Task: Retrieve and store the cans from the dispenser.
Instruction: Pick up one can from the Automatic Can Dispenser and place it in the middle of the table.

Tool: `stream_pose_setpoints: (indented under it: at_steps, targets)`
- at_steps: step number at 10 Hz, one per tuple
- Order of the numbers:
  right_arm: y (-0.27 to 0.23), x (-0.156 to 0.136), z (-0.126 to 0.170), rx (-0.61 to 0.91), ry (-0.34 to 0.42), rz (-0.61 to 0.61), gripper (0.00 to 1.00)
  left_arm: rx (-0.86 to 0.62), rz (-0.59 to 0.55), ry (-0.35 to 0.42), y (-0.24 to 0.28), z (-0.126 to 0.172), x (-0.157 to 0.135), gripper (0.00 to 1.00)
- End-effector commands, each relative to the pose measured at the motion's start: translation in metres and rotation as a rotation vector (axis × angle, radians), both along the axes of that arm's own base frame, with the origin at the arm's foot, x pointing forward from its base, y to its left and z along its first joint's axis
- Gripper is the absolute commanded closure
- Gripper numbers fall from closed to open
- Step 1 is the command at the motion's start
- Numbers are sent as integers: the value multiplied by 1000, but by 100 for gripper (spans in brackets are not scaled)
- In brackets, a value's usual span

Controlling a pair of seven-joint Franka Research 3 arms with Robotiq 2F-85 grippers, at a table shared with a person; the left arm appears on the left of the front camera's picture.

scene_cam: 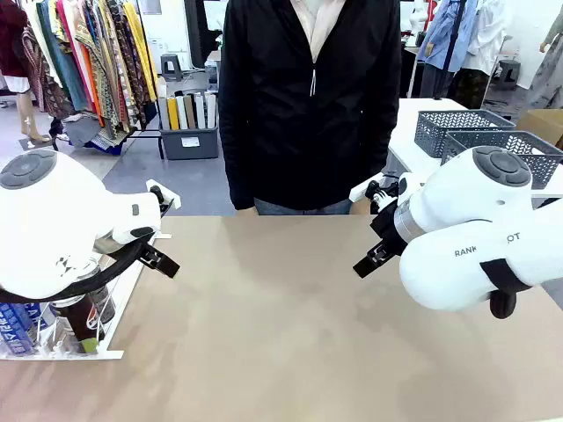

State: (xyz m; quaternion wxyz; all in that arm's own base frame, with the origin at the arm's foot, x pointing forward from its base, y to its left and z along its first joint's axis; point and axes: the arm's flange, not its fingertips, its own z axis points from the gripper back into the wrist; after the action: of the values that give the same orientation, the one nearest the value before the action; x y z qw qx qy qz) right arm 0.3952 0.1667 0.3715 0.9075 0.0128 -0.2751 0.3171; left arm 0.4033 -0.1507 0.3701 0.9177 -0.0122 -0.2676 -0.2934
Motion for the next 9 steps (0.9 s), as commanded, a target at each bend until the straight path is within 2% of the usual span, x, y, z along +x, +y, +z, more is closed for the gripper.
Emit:
stream_pose_setpoints:
  at_steps: [1,9]
  targets:
    - [0,0,0,0,0,0,0,0,0,0,0,0,0,0]
    - [0,0,0,0,0,0,0,0,0,0,0,0,0,0]
